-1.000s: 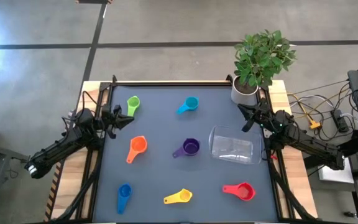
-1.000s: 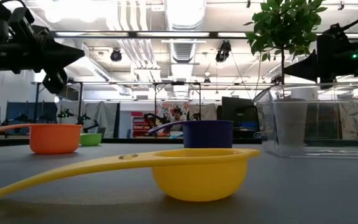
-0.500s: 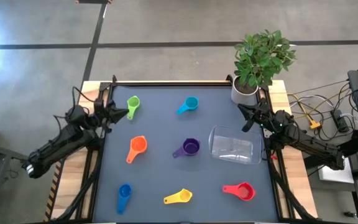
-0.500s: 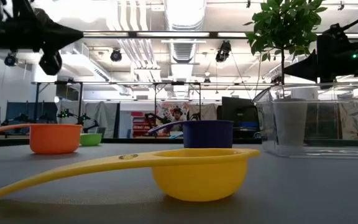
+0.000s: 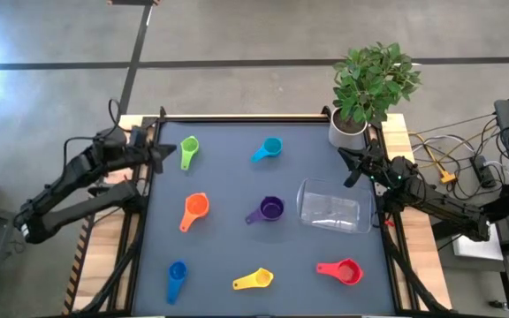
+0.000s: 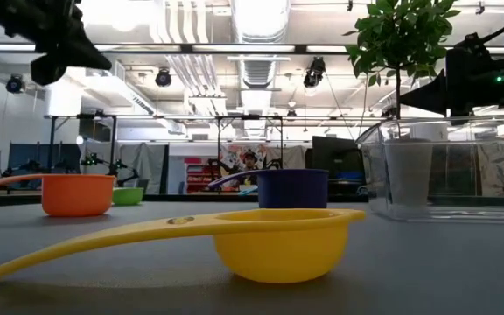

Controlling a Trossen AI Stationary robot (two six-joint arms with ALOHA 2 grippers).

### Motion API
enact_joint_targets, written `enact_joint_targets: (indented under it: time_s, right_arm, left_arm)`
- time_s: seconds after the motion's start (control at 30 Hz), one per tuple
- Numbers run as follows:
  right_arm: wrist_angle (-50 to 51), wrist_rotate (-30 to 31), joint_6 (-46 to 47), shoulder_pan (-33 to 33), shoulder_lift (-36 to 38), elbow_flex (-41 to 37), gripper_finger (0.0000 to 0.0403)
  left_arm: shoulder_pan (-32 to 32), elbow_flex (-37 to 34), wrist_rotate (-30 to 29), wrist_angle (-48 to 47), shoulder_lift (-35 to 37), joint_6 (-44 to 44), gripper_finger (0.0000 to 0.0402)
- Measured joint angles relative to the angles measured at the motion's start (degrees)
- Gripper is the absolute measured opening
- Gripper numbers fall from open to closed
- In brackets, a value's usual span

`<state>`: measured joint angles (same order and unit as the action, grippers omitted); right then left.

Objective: Nest measuring cups in basket
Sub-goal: Stack the orange measuring cup on the violet measuring cup

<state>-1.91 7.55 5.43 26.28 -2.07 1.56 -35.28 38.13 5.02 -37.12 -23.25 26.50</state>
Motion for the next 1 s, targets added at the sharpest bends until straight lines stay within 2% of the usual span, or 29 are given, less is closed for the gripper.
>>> enact_joint_targets:
  time_s: [0.13,0.27,0.37,0.5,0.6,0.73,0.87,1.0]
  right_arm:
    - [0.00,0.02,0.00,-0.02,0.00,-0.02,0.0022]
    - [0.00,0.02,0.00,0.00,0.00,0.00,0.0022]
    - [-0.02,0.02,-0.01,0.00,0.00,0.00,0.0022]
    - [0.00,0.02,0.01,0.00,0.01,-0.01,0.0022]
    - [0.00,0.02,0.01,-0.01,0.00,0.00,0.0022]
    - [0.00,0.02,0.07,-0.01,0.00,0.00,0.0022]
    - [0.00,0.01,0.04,-0.01,0.00,0.00,0.0022]
    - [0.02,0.02,0.02,-0.02,0.00,0.00,0.0022]
  left_arm:
    - [2.26,0.08,0.16,2.45,-2.03,-1.56,0.0000]
    - [5.51,-3.28,0.36,12.14,-3.95,-2.07,0.0000]
    - [8.69,-4.97,0.42,18.22,-7.65,-2.04,0.0000]
    - [13.35,-5.31,-1.47,21.22,-13.60,-1.18,0.0000]
    - [18.67,-4.02,-6.17,21.22,-17.88,1.52,0.0000]
    - [28.77,-0.75,-13.88,20.31,-23.86,3.95,0.0000]
    - [38.71,4.16,-23.40,11.74,-28.45,7.39,0.0000]
    - [47.71,8.11,-28.88,2.55,-31.06,12.73,0.0000]
